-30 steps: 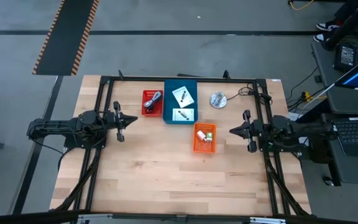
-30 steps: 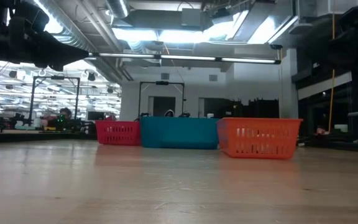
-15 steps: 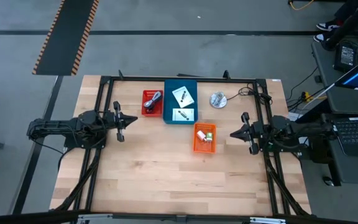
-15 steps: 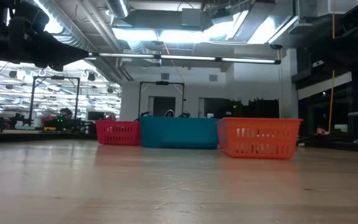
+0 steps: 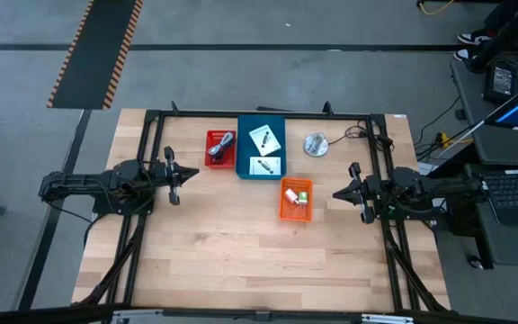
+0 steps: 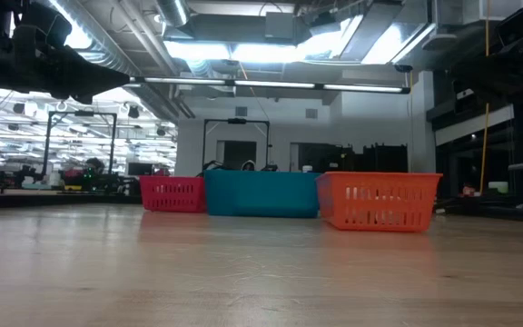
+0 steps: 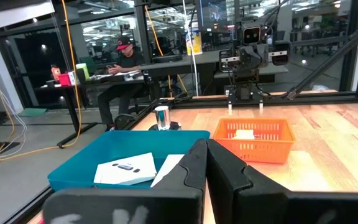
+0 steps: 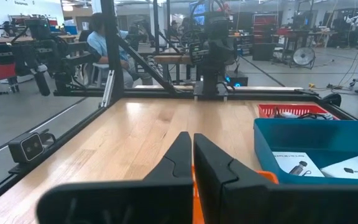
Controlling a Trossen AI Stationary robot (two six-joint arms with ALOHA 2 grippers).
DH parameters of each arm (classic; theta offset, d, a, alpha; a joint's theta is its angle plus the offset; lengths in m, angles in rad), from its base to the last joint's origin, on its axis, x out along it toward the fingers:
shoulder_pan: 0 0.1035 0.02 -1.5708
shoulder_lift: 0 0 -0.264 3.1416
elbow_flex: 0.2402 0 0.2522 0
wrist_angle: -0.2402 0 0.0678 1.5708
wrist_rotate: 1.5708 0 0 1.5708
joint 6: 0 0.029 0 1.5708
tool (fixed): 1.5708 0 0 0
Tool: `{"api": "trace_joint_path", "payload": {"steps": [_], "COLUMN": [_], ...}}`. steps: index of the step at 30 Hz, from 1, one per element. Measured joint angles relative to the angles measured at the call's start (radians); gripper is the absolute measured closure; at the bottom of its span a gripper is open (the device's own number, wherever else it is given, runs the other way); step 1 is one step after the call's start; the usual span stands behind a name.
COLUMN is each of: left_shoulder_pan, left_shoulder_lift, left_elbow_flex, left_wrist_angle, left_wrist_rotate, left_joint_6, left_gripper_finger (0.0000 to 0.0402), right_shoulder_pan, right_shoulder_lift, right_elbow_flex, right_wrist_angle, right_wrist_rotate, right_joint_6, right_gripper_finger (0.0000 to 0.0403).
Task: Pick and place items into bin
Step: Return to Home Position
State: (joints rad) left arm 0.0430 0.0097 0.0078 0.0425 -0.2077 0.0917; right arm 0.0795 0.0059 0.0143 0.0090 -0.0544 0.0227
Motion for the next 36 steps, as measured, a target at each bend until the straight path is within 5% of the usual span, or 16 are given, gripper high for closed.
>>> {"api": "trace_joint_path", "payload": {"steps": [36], "left_shoulder_pan": [0.000], "left_shoulder_lift": [0.000], "left_elbow_flex": [0.000], "left_wrist_angle": [0.000], "left_wrist_rotate": [0.000], "left_joint_6": [0.000], "left_gripper_finger": [0.0395], "right_shoulder_pan": [0.001], "right_shoulder_lift": [-0.004], "right_elbow_flex": [0.001], "right_wrist_angle": [0.000], "right_wrist_rotate": [0.000], "right_joint_6": [0.022], "right_gripper_finger": [0.0402]}}
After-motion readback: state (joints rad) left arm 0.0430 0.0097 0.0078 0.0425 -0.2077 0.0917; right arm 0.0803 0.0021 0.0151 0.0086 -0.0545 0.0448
